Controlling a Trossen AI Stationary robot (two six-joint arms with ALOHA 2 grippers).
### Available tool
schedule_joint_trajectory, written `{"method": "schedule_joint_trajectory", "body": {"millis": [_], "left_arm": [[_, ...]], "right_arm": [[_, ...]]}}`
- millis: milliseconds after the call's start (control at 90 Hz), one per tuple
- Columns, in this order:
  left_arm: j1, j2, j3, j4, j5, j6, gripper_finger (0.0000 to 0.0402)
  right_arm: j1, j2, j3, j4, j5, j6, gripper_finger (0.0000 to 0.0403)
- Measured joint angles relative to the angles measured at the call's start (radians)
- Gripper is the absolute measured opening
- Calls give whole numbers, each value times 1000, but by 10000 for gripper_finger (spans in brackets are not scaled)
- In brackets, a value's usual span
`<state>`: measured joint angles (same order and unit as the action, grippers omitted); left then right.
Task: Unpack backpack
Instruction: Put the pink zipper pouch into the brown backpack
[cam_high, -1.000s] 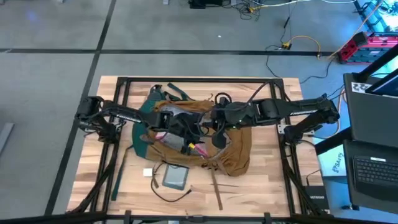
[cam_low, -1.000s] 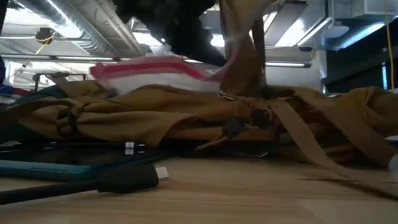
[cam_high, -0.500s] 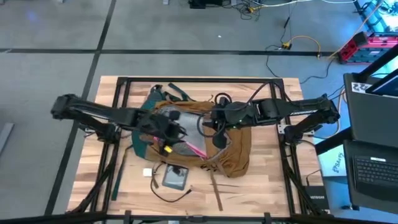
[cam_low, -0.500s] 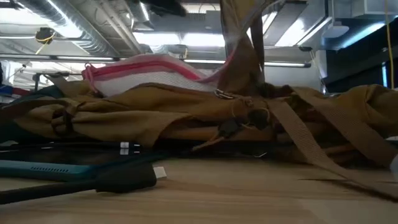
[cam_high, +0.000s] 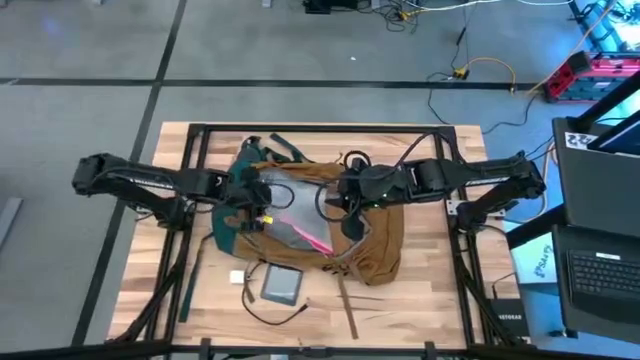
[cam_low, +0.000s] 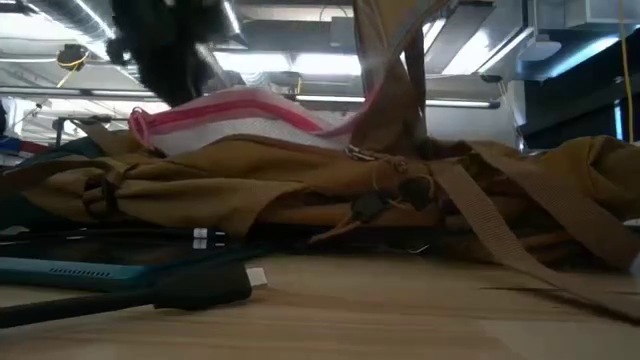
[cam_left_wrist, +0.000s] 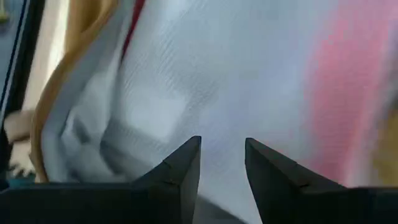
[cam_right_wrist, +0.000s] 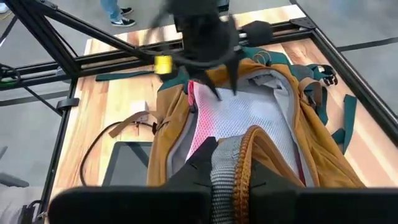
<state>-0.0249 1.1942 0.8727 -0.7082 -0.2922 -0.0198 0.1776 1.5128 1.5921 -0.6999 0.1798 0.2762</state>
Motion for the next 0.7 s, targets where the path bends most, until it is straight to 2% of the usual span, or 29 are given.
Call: {"method": "schedule_joint_trajectory", "body": {"millis": [100,267,700], "left_arm": [[66,-1,-61,65,66,0,111],[125,10,-158,349,275,70,111],[142,243,-169,690,551,119,111]], "right_arm": [[0,1,0,-1,-6,0,0],[0,1,0,9,-6,0,0],[-1,2,0,24,-12,-1,0]]}}
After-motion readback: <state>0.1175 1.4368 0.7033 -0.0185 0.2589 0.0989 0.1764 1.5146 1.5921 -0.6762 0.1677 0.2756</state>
